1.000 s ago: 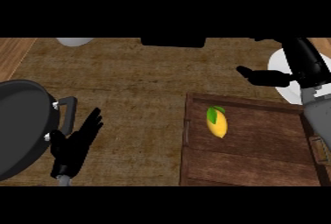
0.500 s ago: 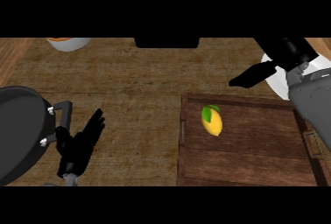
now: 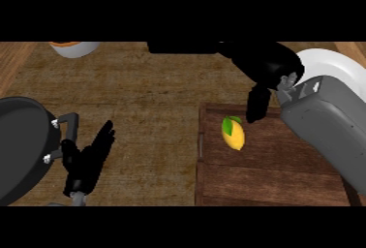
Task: Pick the lemon from the tray and place it in the plate
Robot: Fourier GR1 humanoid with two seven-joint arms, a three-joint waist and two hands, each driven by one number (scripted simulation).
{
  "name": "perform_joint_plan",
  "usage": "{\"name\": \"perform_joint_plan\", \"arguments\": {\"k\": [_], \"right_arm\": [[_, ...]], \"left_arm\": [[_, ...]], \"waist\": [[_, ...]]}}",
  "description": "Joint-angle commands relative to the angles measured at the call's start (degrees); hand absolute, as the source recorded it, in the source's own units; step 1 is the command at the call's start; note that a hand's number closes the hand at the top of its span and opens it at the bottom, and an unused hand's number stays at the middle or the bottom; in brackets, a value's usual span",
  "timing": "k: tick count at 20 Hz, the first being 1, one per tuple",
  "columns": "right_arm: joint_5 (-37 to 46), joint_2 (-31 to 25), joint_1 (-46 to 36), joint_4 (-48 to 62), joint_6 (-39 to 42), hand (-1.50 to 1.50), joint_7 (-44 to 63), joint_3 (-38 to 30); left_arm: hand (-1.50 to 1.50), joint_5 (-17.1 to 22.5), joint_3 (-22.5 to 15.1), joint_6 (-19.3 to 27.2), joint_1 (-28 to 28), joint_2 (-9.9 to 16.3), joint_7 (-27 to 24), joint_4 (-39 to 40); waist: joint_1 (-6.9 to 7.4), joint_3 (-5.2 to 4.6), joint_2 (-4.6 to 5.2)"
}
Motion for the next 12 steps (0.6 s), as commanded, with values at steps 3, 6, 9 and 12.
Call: {"name": "perform_joint_plan", "arguments": {"k": [3,6,9,12], "right_arm": [[4.9,5.7,2.4,-0.4,4.1,-1.5,7.1,2.8],[6.6,9.6,3.7,-2.6,5.9,-1.5,11.6,3.2],[12.3,11.4,4.7,0.6,4.4,-1.5,10.1,5.0],[14.1,13.5,6.6,1.9,5.5,-1.5,12.8,5.0]], "left_arm": [[0.0,0.0,1.6,-2.0,0.3,-0.5,-1.1,2.6],[0.0,-1.3,1.1,-1.7,-0.8,-1.6,-0.6,2.3],[0.0,0.7,3.6,-4.5,0.6,0.5,0.4,0.9],[0.0,-3.2,1.1,0.7,-0.8,-2.8,2.8,-1.1]], "waist": [[-0.14,-0.07,0.29],[-0.28,-0.06,0.22],[0.07,-0.05,0.29],[-0.01,-0.03,0.27]]}}
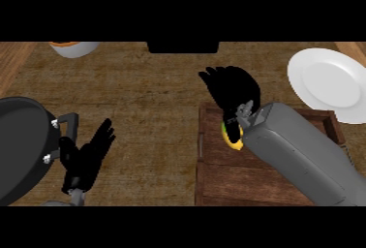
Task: Pick the lemon from the tray and place it in the plate
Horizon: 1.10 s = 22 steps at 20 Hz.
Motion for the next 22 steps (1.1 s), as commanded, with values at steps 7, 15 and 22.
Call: {"name": "perform_joint_plan", "arguments": {"k": [7,15,22], "right_arm": [[5.6,2.7,7.2,0.7,4.3,-1.5,-2.4,-3.8],[16.4,6.4,10.4,3.4,0.5,-1.5,-3.2,-0.3],[22.7,4.5,12.9,7.6,-2.3,-1.5,-8.1,-2.0]], "left_arm": [[0.0,-2.5,1.0,-0.1,-0.9,-2.6,2.4,0.8],[0.0,-3.1,1.6,-2.7,1.8,-2.7,2.3,-1.9],[0.0,-3.1,4.5,-3.4,-2.2,-2.7,6.5,-1.4]], "waist": [[-0.18,-0.15,0.16],[0.09,-0.14,0.18],[0.0,-0.13,0.24]]}}
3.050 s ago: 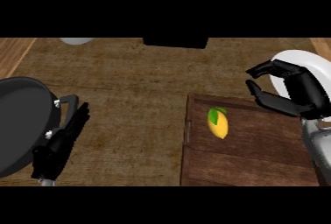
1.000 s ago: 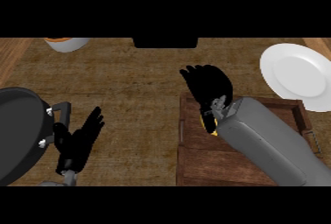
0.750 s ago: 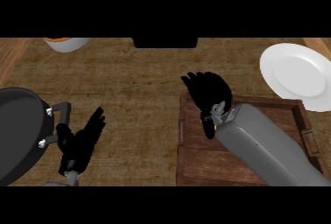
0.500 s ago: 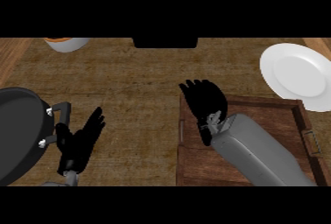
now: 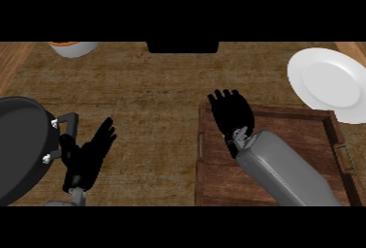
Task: Pick the lemon from the tray and place it in the plate
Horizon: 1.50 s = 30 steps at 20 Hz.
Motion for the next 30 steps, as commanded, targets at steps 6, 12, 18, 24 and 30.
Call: {"name": "perform_joint_plan", "arguments": {"k": [6,12,18,24,30], "right_arm": [[6.0,1.7,0.2,5.5,0.8,-1.5,-7.0,-4.5],[8.8,1.2,-1.4,11.3,5.4,1.5,-10.8,-2.9],[14.7,3.7,-0.5,10.6,1.9,1.5,-13.5,-1.4],[12.3,7.2,-3.2,17.7,-10.2,1.5,1.6,-19.5],[13.0,9.4,-7.4,17.8,-31.3,1.5,18.8,-34.3]], "left_arm": [[0.0,-3.7,-0.7,-0.2,3.9,-2.2,-0.3,-1.7],[0.0,-2.2,2.1,-2.1,1.4,-1.9,0.2,-0.1],[0.0,-3.7,1.7,-1.6,1.3,-3.4,1.4,-1.8],[0.0,-3.6,2.8,-2.2,-0.2,-2.5,0.2,0.3],[0.0,-3.6,1.4,-2.5,-0.3,-3.5,0.6,-0.7]], "waist": [[0.12,-0.06,0.04],[0.2,-0.07,0.09],[0.05,-0.06,0.01],[0.8,0.09,0.95],[2.09,0.26,1.99]]}}
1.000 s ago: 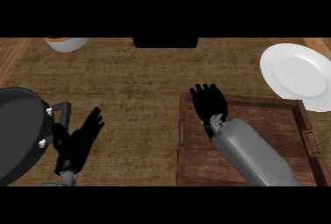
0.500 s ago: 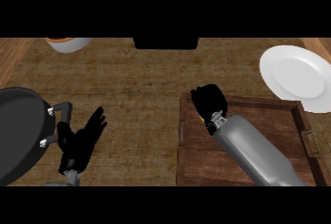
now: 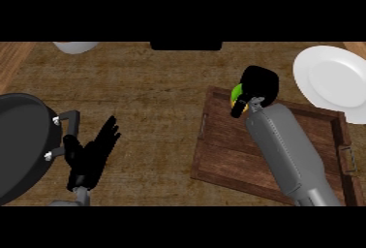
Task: Pick the lemon from the tray and place it in the plate
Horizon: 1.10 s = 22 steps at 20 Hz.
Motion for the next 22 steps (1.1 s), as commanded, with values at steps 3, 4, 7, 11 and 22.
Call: {"name": "perform_joint_plan", "arguments": {"k": [3,4,7,11,22], "right_arm": [[7.8,1.0,-7.2,0.8,-23.9,1.5,12.5,-6.7],[10.3,0.7,-8.2,1.6,-27.0,1.5,14.6,-6.6],[16.0,-0.1,-10.7,5.7,-35.5,1.5,17.5,-7.3],[21.9,-0.6,-13.6,8.2,-44.1,1.5,23.3,-10.9],[27.3,-2.4,-7.6,12.3,-70.6,1.5,19.3,-24.2]], "left_arm": [[0.0,-0.5,-1.5,-0.9,-1.2,-0.3,0.8,0.3],[0.0,-0.7,-1.6,-1.9,-0.2,0.8,0.2,-0.1],[0.0,-0.5,-1.7,-1.0,-1.7,-0.6,1.1,1.1],[0.0,-0.4,-1.5,-1.3,-3.5,-0.6,1.3,1.1],[0.0,0.4,0.0,-1.9,-1.0,0.1,0.2,2.0]], "waist": [[2.83,-0.23,0.77],[3.89,-0.29,0.72],[3.92,-0.35,1.05],[3.31,-0.37,0.81],[1.61,-0.25,0.27]]}}
